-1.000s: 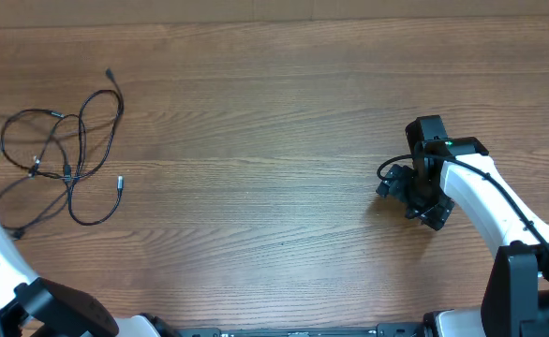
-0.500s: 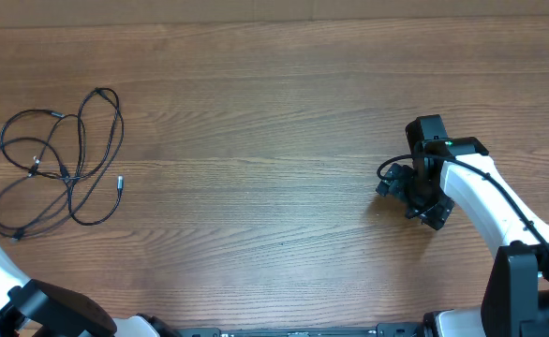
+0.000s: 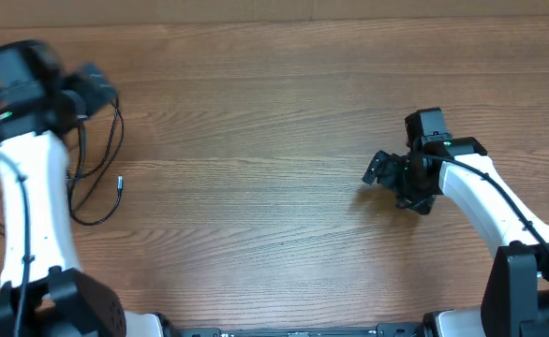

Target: Untangle cables

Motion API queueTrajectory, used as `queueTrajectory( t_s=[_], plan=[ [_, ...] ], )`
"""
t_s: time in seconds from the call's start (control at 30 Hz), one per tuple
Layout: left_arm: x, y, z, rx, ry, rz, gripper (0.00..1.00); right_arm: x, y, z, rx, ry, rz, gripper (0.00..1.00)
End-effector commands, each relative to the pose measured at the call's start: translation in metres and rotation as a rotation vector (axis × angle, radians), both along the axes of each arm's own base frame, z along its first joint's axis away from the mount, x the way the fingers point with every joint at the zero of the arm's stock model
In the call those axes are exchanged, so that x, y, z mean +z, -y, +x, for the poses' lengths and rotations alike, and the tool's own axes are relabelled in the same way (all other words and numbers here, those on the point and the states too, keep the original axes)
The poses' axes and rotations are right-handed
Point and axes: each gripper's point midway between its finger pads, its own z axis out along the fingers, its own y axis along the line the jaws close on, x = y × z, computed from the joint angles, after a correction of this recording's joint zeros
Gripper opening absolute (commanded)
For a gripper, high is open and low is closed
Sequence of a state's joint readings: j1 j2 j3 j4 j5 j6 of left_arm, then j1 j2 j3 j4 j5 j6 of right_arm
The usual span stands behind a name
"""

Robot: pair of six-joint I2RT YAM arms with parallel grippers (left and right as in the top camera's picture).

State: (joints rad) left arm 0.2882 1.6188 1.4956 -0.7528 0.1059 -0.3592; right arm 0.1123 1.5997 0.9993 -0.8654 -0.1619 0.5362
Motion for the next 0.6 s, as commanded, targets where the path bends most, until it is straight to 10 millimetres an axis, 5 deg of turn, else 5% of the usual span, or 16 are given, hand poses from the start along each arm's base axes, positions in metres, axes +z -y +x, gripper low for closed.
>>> queueTrajectory(
  t_s=[0.0,0.07,0.17,0.2,0.23,0.3,0.33,0.37,0.4,0.43,0.47,0.5,0.57],
  plan=[
    [-0.035,0.079,0.008,-0.345,-0.117,0.024,1.00,0.012,-0.021,0.010,0.174,0.096,0.070,0.04],
    [-0.060,0.112,-0.002,-0.437,-0.217,0.015,0.89,0.012,-0.022,0.013,0.174,0.109,0.070,0.04],
    [-0.089,0.145,-0.018,-0.524,-0.342,-0.004,0.77,0.014,-0.022,0.018,0.174,0.131,0.067,0.83],
    [-0.094,0.151,-0.022,-0.538,-0.364,-0.006,0.75,0.014,-0.022,0.020,0.182,0.143,0.065,0.56],
    [-0.099,0.158,-0.027,-0.556,-0.393,-0.010,0.61,0.015,-0.022,0.024,0.207,0.165,0.061,0.04],
    [-0.106,0.170,-0.035,-0.586,-0.438,-0.011,0.04,0.019,-0.023,0.035,0.227,0.217,0.054,0.10],
    [-0.107,0.172,-0.037,-0.591,-0.443,-0.012,0.04,0.021,-0.023,0.039,0.227,0.234,0.053,0.43],
    [-0.108,0.178,-0.042,-0.608,-0.462,-0.014,0.04,0.026,-0.024,0.050,0.232,0.285,0.051,0.93],
    [-0.108,0.180,-0.045,-0.613,-0.471,-0.015,0.04,0.029,-0.025,0.056,0.249,0.314,0.047,0.87],
    [-0.109,0.182,-0.049,-0.619,-0.486,-0.019,0.17,0.033,-0.026,0.062,0.269,0.345,0.041,0.57],
    [-0.109,0.184,-0.054,-0.625,-0.505,-0.027,0.66,0.038,-0.027,0.068,0.288,0.375,0.034,0.08],
    [-0.110,0.186,-0.060,-0.632,-0.525,-0.042,0.99,0.044,-0.027,0.073,0.296,0.396,0.032,0.04],
    [-0.109,0.193,-0.071,-0.662,-0.554,-0.087,1.00,0.056,-0.029,0.083,0.298,0.434,0.030,0.04]
  ],
)
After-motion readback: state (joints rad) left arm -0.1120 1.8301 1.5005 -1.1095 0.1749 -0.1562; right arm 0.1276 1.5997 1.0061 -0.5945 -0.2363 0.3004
